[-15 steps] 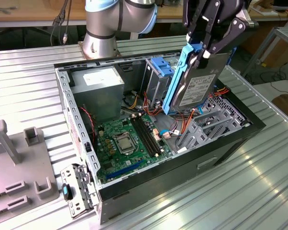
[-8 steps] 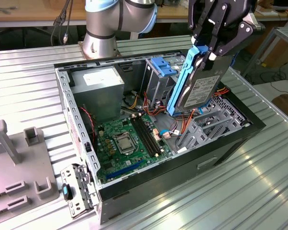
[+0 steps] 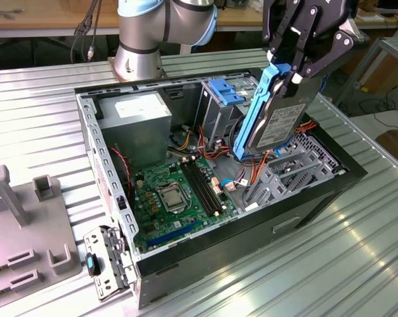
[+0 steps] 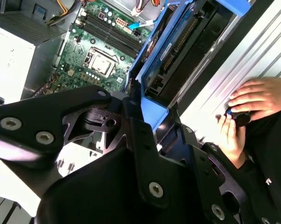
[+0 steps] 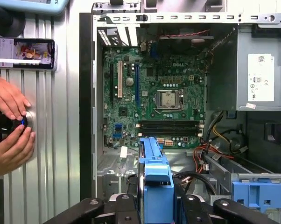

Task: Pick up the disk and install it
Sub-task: 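Insert the disk into the insertion slot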

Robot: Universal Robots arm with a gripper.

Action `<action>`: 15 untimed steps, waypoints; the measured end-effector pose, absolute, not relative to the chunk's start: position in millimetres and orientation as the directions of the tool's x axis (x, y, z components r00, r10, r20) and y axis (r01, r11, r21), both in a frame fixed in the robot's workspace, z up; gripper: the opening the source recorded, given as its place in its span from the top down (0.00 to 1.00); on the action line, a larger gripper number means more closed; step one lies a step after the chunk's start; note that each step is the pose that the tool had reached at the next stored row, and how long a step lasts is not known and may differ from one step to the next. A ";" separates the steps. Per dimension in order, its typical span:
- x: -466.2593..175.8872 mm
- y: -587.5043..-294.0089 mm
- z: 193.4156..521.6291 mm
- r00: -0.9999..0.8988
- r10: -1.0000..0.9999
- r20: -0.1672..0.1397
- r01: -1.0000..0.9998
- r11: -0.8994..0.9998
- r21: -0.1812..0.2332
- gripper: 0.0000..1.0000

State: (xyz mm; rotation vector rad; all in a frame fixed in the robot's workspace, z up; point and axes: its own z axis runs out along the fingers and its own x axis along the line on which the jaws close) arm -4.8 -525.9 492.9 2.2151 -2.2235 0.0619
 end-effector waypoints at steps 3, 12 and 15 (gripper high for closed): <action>6.9 -527.5 492.5 -0.004 -1.000 0.029 -1.000 0.003 -0.026 0.63; 34.3 -541.2 490.0 -0.001 -1.000 0.029 -1.000 0.000 -0.020 0.63; 39.4 -541.7 487.4 0.001 -1.000 0.029 -1.000 -0.001 -0.020 0.63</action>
